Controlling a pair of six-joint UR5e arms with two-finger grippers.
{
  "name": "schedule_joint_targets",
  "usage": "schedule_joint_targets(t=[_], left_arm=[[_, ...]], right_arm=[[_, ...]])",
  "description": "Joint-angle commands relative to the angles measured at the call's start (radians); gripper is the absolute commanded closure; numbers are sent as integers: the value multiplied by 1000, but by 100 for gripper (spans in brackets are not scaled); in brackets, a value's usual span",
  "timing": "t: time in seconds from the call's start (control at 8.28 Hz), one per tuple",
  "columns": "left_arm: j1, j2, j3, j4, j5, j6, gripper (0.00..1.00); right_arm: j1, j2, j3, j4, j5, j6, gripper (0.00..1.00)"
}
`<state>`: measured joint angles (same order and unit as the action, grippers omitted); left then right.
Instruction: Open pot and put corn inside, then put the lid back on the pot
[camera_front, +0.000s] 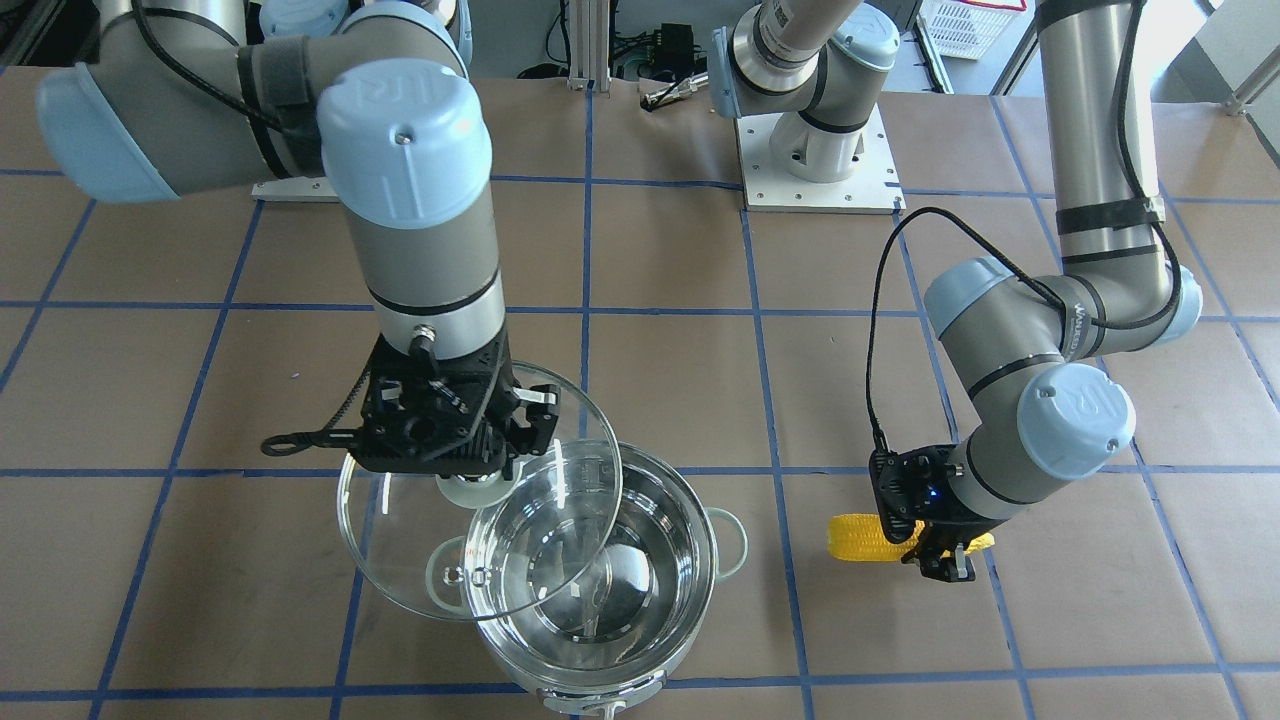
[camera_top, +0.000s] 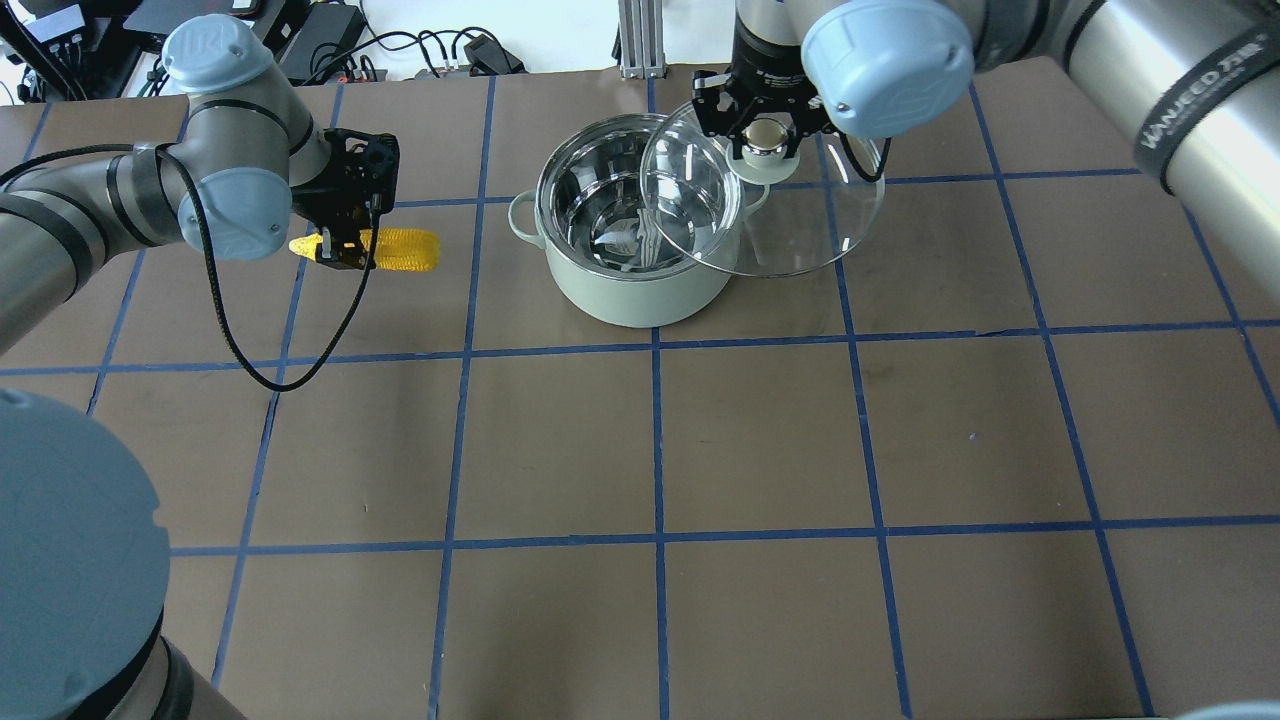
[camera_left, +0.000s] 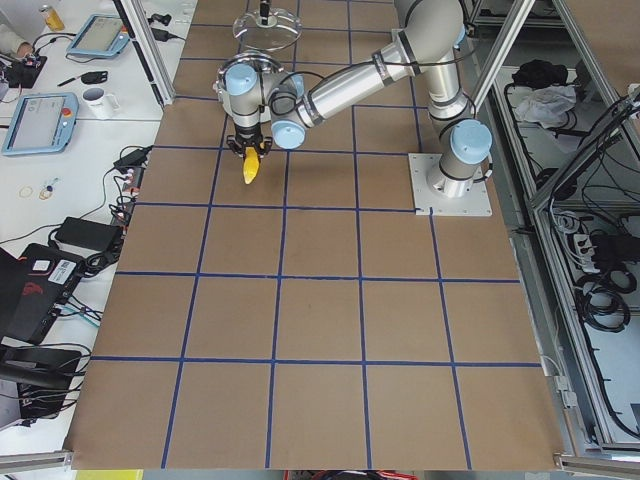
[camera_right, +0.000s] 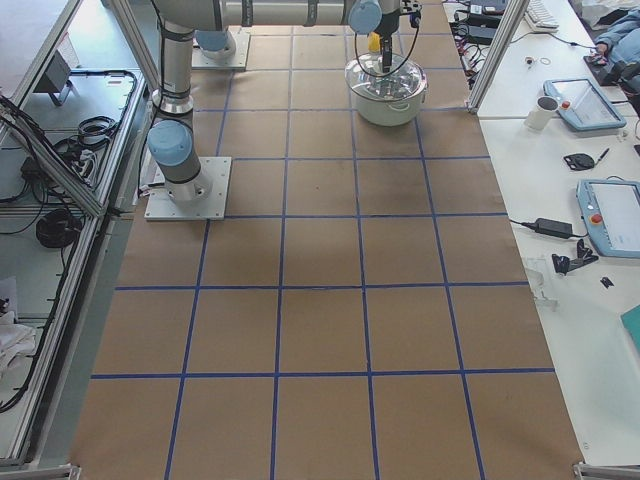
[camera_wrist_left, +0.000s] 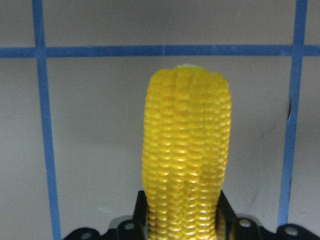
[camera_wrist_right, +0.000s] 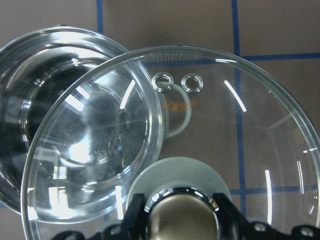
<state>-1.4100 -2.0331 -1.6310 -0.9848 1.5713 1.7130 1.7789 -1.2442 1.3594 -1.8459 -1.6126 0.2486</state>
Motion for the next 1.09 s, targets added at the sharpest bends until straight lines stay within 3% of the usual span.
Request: schedule_joint_targets(t=[0.0, 0.12, 0.36, 0.72, 0.97], left_arm=[[-58, 127, 2, 11, 3, -6, 100], [-93, 163, 3, 17, -2, -7, 100], [-183, 165, 2, 169, -14, -4, 100], [-294, 151, 3, 264, -31, -228, 100], [-340, 137, 3, 279, -131, -384, 100]], right_arm=[[-76, -122, 66, 124, 3, -61, 73], [-108, -148, 69, 189, 3, -98, 75], [-147, -182, 108, 203, 5, -132, 77], [-148, -210, 130, 203, 14, -162, 82], [-148, -212, 132, 203, 14, -169, 82]])
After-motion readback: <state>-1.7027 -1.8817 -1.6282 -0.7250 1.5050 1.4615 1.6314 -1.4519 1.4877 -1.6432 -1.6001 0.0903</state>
